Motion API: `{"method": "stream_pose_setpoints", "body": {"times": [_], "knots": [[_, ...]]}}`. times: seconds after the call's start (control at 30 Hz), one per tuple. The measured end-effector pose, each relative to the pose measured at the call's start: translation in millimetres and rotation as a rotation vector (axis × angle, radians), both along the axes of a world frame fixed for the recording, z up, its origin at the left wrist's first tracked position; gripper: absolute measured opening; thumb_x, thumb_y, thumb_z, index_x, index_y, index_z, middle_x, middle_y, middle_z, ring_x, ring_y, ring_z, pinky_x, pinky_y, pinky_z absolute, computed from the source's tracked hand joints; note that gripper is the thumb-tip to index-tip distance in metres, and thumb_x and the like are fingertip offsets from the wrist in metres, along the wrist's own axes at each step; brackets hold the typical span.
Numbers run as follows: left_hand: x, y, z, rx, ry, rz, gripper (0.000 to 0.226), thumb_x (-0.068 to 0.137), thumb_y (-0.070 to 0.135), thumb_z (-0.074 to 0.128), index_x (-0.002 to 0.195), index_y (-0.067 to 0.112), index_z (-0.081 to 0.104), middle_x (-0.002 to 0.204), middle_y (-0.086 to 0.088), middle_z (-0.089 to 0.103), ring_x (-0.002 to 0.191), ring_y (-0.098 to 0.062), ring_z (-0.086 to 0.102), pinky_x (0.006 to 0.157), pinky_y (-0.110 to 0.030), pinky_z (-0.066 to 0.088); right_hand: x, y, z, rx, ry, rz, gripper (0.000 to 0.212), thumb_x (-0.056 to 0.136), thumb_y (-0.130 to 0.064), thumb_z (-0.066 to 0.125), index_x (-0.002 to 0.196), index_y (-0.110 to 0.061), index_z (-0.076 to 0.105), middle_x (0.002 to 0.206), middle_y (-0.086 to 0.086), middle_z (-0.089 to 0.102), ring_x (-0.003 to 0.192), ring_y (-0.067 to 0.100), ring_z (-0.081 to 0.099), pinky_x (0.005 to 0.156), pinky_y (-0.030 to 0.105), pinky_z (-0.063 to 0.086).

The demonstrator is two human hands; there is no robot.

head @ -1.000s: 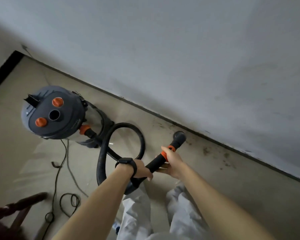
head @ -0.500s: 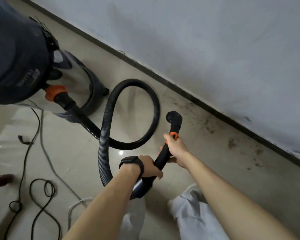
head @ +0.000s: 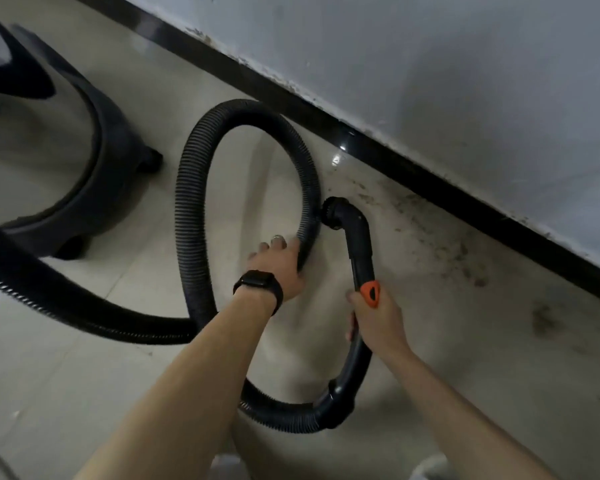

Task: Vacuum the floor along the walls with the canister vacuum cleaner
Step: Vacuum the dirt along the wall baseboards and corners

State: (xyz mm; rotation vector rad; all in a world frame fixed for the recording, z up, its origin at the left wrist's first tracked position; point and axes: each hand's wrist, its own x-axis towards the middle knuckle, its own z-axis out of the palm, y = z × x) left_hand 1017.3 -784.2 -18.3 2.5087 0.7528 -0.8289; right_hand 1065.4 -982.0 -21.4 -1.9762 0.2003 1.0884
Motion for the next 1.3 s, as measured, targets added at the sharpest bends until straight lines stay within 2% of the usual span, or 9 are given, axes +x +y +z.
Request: {"method": "stream_pose_setpoints", "body": {"times": [0.1, 0.3, 0.53, 0.67, 0.77, 0.9, 1.0, 1.1, 1.3], "knots": [[23.0, -2.1, -45.4, 0.055, -0.097, -0.037, 0.058, 0.09, 0.034, 0.059, 0.141, 0.031, 0.03, 0.147, -0.012, 0.029, 0.119, -0.036, 0.046, 0.094, -0.047, 0.046, -5.5, -12.1, -32.5, 0.002, -0.059, -0.018, 0.013, 0.099, -0.021, 0.065, 0.1, -0.014, 0.055, 0.059, 0.008, 0.059, 0.045, 0.026, 0.06, 0.047, 0.033, 0.05], [30.1, 15.2, -96.1, 0.328, -0.22, -0.05, 0.052, 0.092, 0.02, 0.05, 0.14, 0.025, 0.031, 0.153, -0.017, 0.014, 0.121, -0.037, 0.041, 0.09, -0.046, 0.045, -11.0, -8.0, -75.1, 0.014, -0.125, -0.034, 0.013, 0.1, -0.023, 0.064, 0.095, -0.014, 0.055, 0.059, 0.008, 0.059, 0.046, 0.024, 0.059, 0.045, 0.031, 0.05], [24.6, 60.1, -69.8, 0.554, 0.191, -0.032, 0.054, 0.102, 0.017, 0.025, 0.156, 0.021, 0.017, 0.16, -0.013, 0.005, 0.143, -0.031, 0.016, 0.108, -0.05, 0.031, -16.2, 33.4, -47.1, -0.082, -0.241, 0.095, 0.015, 0.098, -0.035, 0.058, 0.105, -0.024, 0.05, 0.076, 0.007, 0.068, 0.064, 0.031, 0.07, 0.057, 0.047, 0.06], [39.2, 29.9, -36.8, 0.289, 0.194, -0.074, 0.046, 0.094, 0.033, 0.045, 0.135, 0.013, 0.051, 0.147, -0.014, 0.036, 0.134, -0.033, 0.033, 0.103, -0.047, 0.037, -10.4, 33.9, -38.5, -0.15, -0.166, 0.069, 0.022, 0.097, -0.037, 0.058, 0.11, -0.02, 0.051, 0.081, 0.007, 0.071, 0.06, 0.025, 0.071, 0.056, 0.037, 0.059], [38.4, 7.9, -31.6, -0.274, 0.306, 0.031, 0.032, 0.082, 0.022, 0.06, 0.112, 0.009, 0.065, 0.117, -0.011, 0.063, 0.107, -0.026, 0.061, 0.089, -0.038, 0.053, -0.1, 33.7, -44.4, -0.118, -0.124, -0.011, 0.029, 0.096, -0.041, 0.062, 0.109, -0.016, 0.054, 0.081, 0.009, 0.069, 0.056, 0.025, 0.069, 0.062, 0.045, 0.063], [12.3, -25.1, -21.4, -0.752, 0.592, 0.087, 0.037, 0.078, 0.019, 0.069, 0.115, 0.022, 0.067, 0.114, 0.006, 0.066, 0.113, -0.013, 0.059, 0.105, -0.043, 0.045, 13.3, 41.5, -48.7, -0.098, -0.097, -0.044, 0.049, 0.092, -0.053, 0.062, 0.118, -0.012, 0.057, 0.08, 0.008, 0.071, 0.063, 0.024, 0.071, 0.068, 0.041, 0.062], [-3.9, -44.2, -18.7, -0.812, 0.491, 0.196, 0.056, 0.078, 0.027, 0.075, 0.129, 0.023, 0.055, 0.124, 0.002, 0.062, 0.113, -0.016, 0.058, 0.103, -0.04, 0.045, 15.3, 48.0, -42.0, -0.047, -0.015, -0.087, 0.054, 0.095, -0.056, 0.061, 0.12, -0.008, 0.058, 0.079, 0.007, 0.068, 0.068, 0.022, 0.068, 0.064, 0.034, 0.055], [-19.0, -43.8, -23.1, -0.677, 0.498, 0.223, 0.068, 0.059, 0.04, 0.084, 0.12, 0.017, 0.062, 0.115, -0.003, 0.07, 0.105, -0.021, 0.067, 0.098, -0.04, 0.052, 10.5, 53.3, -28.6, 0.087, 0.163, -0.259, 0.039, 0.1, -0.049, 0.06, 0.111, -0.012, 0.055, 0.079, 0.009, 0.06, 0.056, 0.024, 0.064, 0.055, 0.031, 0.055], [-27.9, -6.7, -7.5, -0.73, 0.676, 0.313, 0.021, 0.08, 0.028, 0.07, 0.094, 0.013, 0.071, 0.101, -0.002, 0.072, 0.095, -0.022, 0.066, 0.099, -0.035, 0.051, 2.0, 77.9, -32.3, 0.179, 0.188, -0.378, 0.036, 0.103, -0.048, 0.057, 0.104, -0.013, 0.052, 0.078, 0.008, 0.059, 0.053, 0.023, 0.064, 0.059, 0.034, 0.058]]}}
